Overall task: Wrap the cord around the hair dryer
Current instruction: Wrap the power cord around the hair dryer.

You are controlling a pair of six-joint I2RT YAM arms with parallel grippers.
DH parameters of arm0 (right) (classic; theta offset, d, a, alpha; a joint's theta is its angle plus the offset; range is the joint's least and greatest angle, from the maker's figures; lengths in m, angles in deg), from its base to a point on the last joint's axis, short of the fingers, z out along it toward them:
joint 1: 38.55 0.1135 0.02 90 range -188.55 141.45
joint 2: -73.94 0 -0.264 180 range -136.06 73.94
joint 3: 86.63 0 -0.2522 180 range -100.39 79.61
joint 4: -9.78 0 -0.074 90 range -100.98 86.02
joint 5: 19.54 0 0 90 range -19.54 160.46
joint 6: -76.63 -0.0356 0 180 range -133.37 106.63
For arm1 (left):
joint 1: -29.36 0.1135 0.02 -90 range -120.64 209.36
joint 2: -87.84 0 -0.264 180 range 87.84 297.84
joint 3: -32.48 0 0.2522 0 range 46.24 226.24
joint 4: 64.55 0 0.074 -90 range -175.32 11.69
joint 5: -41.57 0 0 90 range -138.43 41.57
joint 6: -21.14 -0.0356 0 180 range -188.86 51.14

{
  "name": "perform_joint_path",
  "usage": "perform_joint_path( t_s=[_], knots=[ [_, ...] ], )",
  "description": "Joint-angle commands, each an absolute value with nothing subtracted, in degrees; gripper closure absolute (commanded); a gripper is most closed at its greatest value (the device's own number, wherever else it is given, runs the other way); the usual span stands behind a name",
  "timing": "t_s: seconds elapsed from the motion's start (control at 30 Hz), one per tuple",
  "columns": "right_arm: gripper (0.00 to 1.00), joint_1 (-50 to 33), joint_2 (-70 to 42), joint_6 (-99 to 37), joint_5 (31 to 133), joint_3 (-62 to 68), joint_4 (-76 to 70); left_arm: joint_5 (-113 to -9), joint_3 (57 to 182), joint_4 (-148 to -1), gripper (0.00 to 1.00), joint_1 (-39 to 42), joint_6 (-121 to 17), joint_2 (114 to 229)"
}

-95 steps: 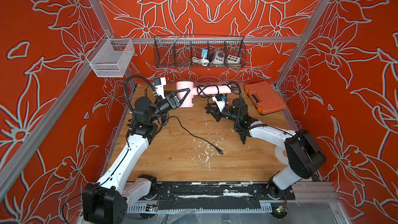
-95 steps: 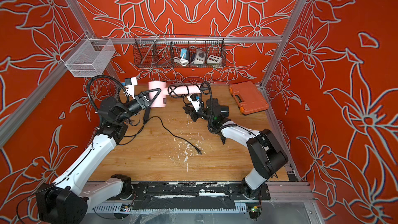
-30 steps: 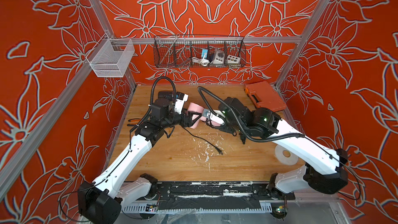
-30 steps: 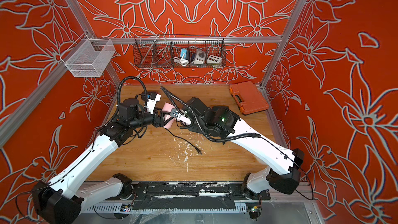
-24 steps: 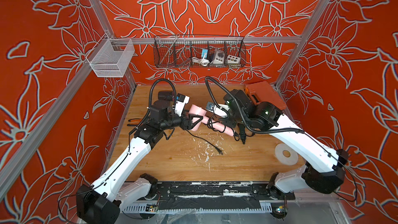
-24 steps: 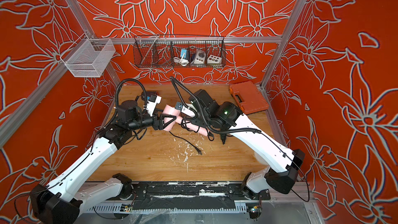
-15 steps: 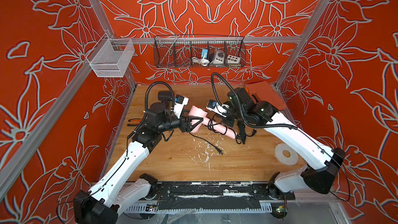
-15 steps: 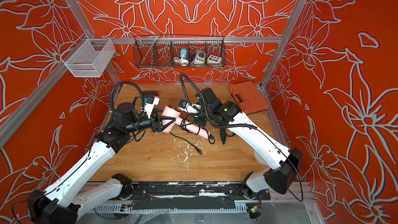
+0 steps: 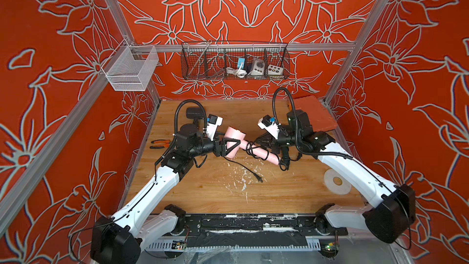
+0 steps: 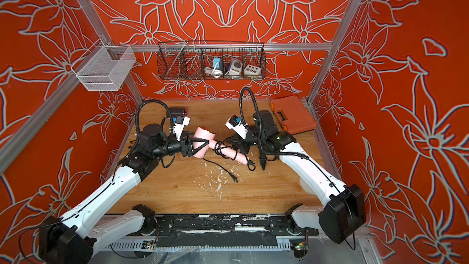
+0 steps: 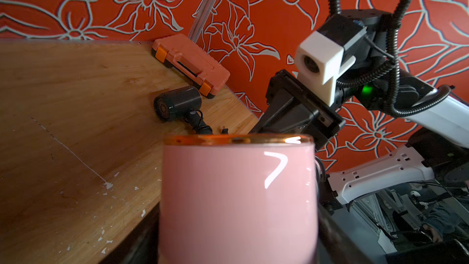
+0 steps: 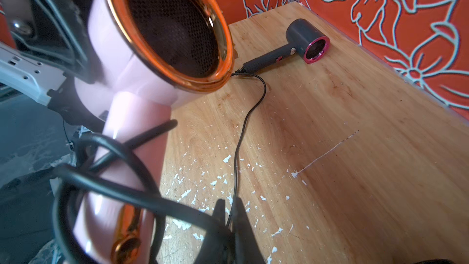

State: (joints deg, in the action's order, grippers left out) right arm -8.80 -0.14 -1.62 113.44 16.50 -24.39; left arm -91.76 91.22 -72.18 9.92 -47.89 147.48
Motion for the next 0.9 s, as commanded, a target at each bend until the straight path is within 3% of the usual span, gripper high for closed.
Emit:
perform_joint_path(
  t_s=[0.0,0.3,0.6,0.87],
  knots=[
    [1.0,-10.0,-0.1,-5.8,116.8,19.0,-19.8,-94.0,93.2,-65.7,1.0,10.4,-46.4,148.2],
    [1.0,-10.1,-3.0,-9.1,111.1,23.1,-20.3,-87.9,94.2,-77.9,1.0,10.4,-49.8,148.8],
    [0.62,-10.2,-4.2,-9.2,107.1,21.4,-25.3,-85.9,96.7,-82.6,1.0,10.4,-51.4,151.0],
    [0.42,-10.1,-4.5,-7.3,103.3,20.1,-30.4,-85.6,96.9,-83.5,1.0,10.4,-50.7,152.7]
  ],
)
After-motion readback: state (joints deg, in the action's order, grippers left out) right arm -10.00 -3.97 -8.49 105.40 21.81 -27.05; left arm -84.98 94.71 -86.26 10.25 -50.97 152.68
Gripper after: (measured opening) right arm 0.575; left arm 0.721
